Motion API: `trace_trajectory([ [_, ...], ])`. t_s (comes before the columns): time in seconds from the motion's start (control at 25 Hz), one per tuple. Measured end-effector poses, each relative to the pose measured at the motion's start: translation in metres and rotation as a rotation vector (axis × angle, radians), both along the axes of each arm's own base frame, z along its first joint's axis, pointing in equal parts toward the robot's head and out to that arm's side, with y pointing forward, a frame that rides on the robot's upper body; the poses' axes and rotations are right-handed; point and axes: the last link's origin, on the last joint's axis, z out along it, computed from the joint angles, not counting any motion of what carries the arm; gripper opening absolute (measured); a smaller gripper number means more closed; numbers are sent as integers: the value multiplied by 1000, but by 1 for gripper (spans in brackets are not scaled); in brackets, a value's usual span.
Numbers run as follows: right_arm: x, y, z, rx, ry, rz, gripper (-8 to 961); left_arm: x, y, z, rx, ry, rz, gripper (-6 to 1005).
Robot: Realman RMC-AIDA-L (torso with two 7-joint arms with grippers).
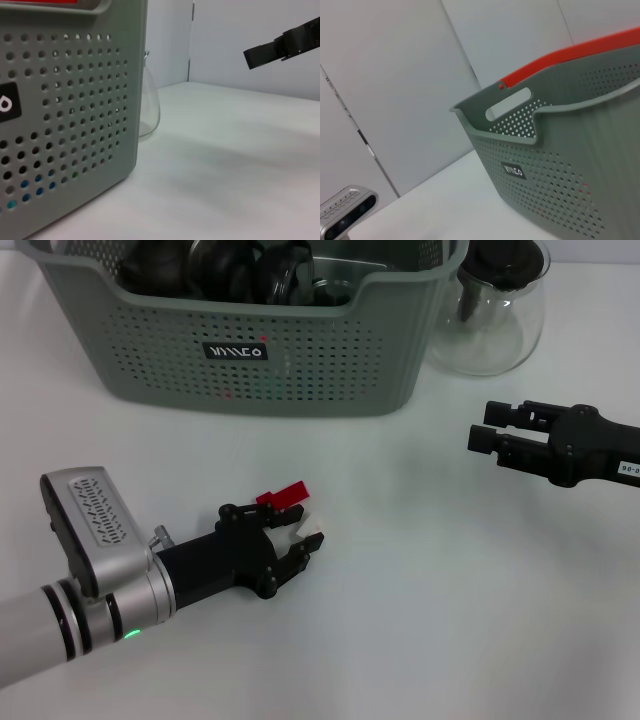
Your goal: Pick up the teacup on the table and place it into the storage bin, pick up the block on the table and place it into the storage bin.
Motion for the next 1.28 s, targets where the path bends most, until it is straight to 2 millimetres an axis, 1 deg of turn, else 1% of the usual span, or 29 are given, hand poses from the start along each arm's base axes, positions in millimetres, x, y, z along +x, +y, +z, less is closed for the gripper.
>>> trace_trajectory([
  [0.08, 0, 0, 0, 0, 0, 0, 584, -1, 0, 0, 0, 3, 2, 506],
  [0.28, 0, 0, 0, 0, 0, 0, 584, -3, 2, 1, 14, 5, 18, 386],
  [0.48, 0, 0, 0, -1, -1, 0, 584, -2, 2, 1, 14, 7, 16, 381],
  [1.04, 0, 0, 0, -1, -3, 0, 584, -2, 3, 1, 16, 3, 22, 328],
  [1.16, 0, 0, 1, 0, -2, 1, 584, 0, 2, 3, 13, -18, 16, 242],
  [1.28, 1, 0, 2, 1, -2, 0, 584, 2, 0, 13, 8, -76, 10, 156],
])
